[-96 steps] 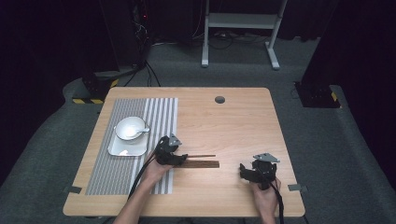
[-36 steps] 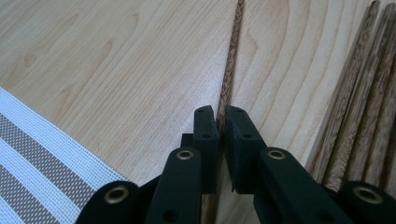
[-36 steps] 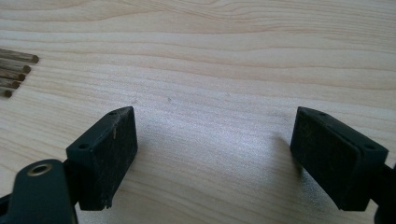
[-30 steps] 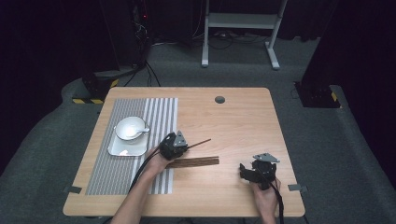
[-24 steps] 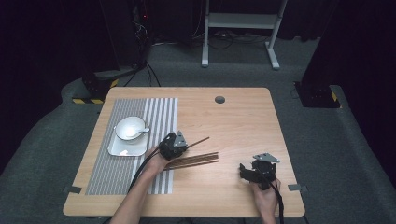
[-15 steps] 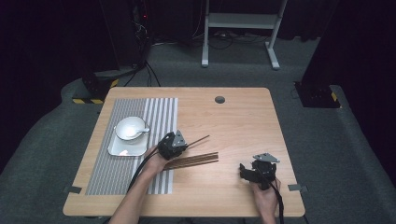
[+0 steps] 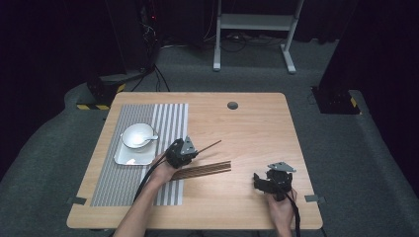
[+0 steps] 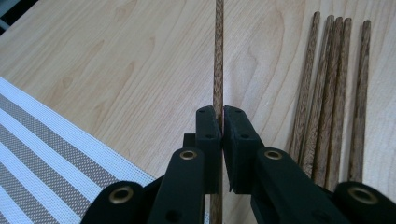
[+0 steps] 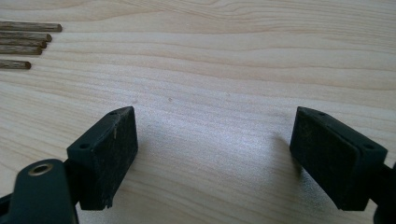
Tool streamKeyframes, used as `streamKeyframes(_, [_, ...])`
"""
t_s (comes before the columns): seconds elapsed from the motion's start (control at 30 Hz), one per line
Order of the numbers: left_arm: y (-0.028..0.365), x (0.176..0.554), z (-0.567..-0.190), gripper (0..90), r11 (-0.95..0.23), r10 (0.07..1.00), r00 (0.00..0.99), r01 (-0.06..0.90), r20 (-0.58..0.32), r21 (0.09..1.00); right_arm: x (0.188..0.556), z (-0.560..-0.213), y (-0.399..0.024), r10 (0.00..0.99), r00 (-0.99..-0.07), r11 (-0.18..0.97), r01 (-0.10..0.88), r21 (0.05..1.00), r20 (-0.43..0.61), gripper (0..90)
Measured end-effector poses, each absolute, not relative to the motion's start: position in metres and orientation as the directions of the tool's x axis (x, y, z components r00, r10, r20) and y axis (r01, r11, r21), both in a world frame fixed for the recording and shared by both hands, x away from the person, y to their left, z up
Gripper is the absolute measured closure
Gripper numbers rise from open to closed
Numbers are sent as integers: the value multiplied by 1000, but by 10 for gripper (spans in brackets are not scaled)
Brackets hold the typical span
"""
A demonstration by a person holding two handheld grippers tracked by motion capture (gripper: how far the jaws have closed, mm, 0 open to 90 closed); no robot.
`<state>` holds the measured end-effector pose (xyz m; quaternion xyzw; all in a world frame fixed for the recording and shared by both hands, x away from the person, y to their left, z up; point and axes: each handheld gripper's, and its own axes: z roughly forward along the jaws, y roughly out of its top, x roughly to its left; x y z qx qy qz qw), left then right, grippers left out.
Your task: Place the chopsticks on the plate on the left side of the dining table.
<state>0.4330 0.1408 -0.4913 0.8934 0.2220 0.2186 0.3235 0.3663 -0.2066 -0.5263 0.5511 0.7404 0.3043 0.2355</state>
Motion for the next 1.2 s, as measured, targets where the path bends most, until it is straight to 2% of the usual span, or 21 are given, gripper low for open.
streamKeyframes(1.2, [163,418,-460,850,-653,585,774,272,243,707,366,-526,-206,959,-282,208,673,710,-13,147])
